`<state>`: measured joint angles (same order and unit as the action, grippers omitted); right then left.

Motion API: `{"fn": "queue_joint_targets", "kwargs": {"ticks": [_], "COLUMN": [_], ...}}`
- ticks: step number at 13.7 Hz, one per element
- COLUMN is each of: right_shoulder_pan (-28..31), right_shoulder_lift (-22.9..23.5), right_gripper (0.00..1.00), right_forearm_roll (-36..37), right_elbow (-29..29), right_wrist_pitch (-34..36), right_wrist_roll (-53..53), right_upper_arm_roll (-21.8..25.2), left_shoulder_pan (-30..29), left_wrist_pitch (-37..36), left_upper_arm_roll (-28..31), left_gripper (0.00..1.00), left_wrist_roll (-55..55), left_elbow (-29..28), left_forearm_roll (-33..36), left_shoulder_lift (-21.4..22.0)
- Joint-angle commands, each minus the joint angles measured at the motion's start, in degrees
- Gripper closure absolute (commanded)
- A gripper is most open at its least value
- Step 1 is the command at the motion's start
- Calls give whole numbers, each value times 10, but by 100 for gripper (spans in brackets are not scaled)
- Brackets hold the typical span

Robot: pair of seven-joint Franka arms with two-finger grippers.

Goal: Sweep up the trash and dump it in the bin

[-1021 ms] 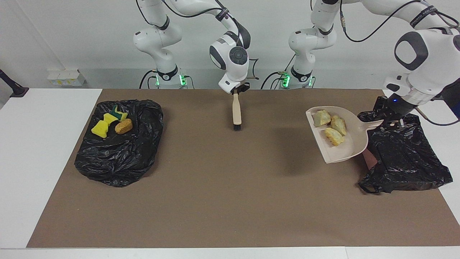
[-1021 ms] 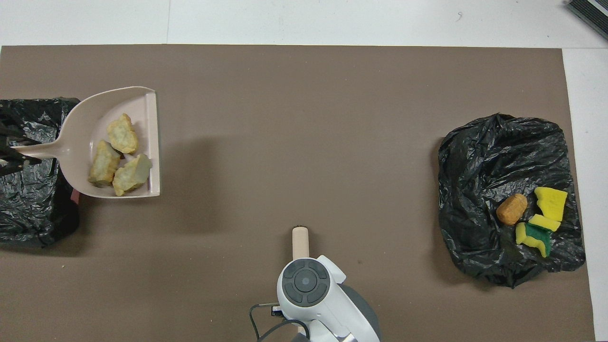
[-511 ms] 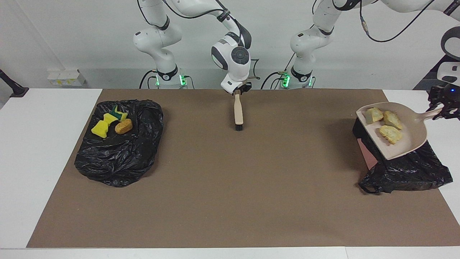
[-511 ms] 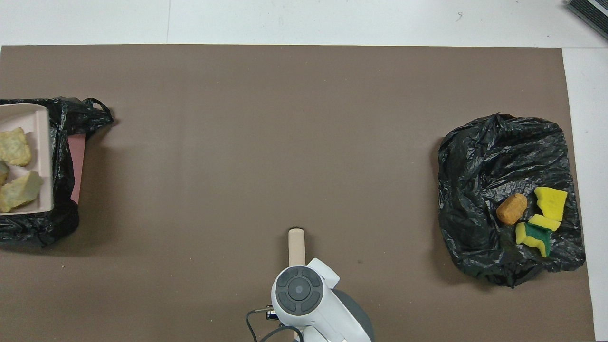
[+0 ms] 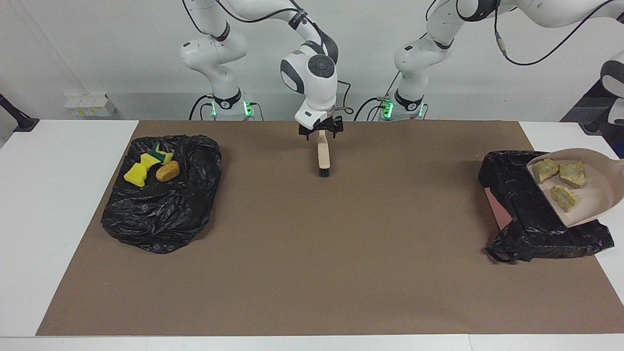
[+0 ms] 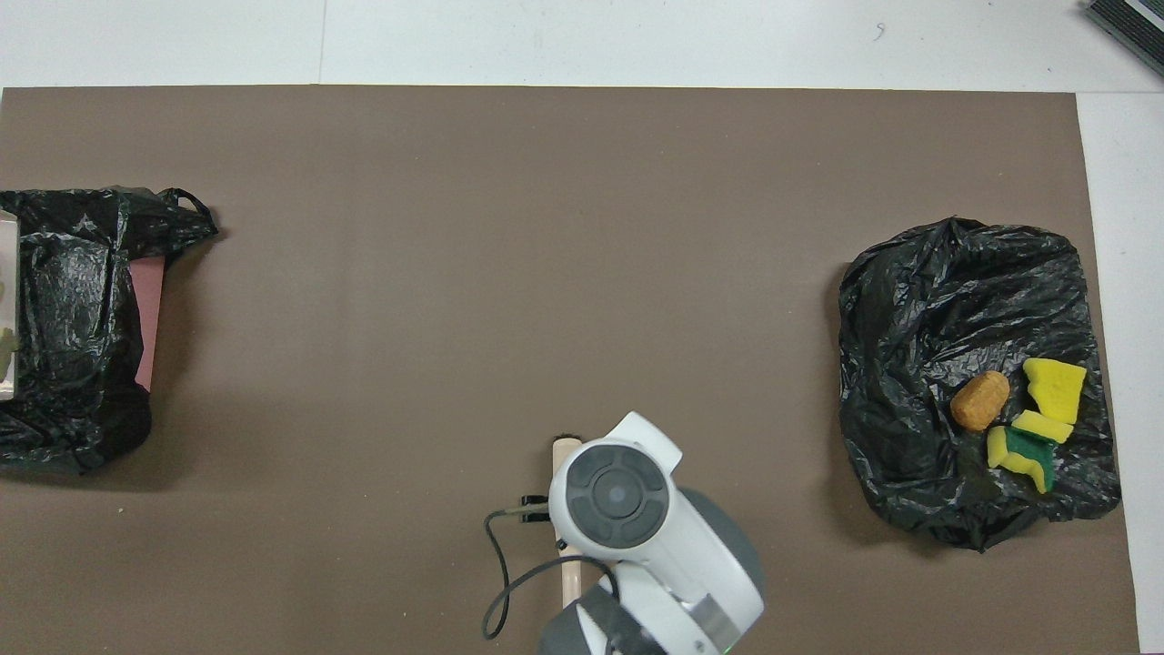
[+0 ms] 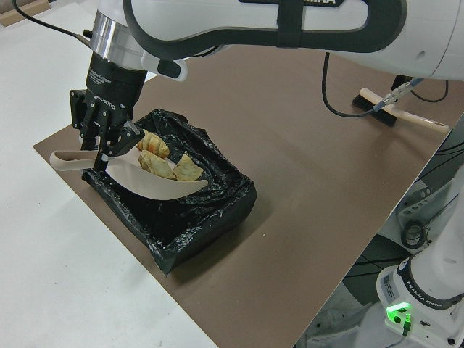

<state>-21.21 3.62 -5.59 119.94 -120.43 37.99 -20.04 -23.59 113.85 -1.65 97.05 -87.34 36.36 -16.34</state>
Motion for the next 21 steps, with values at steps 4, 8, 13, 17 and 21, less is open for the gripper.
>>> {"fn": "queue_joint_targets", "kwargs": {"ticks": [4, 8, 13, 17, 21], "right_shoulder_pan": [144, 151, 193, 196, 181], "right_shoulder_lift": [-12, -2, -33, -50, -97], "right_gripper": [0, 0, 0, 0, 0], "right_forearm_roll": [108, 108, 101, 98, 96], "right_elbow": [-72, -141, -240, -328, -311], "right_wrist_pitch": [12, 16, 170, 316, 344], "right_wrist_roll": [-64, -169, -324, -387, -394], "right_upper_arm_roll": [45, 175, 233, 257, 268], "left_shoulder_pan": [47, 62, 116, 163, 209], "left_wrist_pitch": [9, -26, -108, -157, -218], "left_upper_arm_roll": [4, 4, 1, -2, -3], "left_gripper": [100, 100, 100, 100, 100], "left_wrist_roll": [-114, -116, -120, -179, -270], "left_elbow": [-93, -93, -81, -76, -72], "left_forearm_roll": [194, 219, 222, 208, 94], "left_shoulder_lift": [74, 114, 135, 135, 136]}}
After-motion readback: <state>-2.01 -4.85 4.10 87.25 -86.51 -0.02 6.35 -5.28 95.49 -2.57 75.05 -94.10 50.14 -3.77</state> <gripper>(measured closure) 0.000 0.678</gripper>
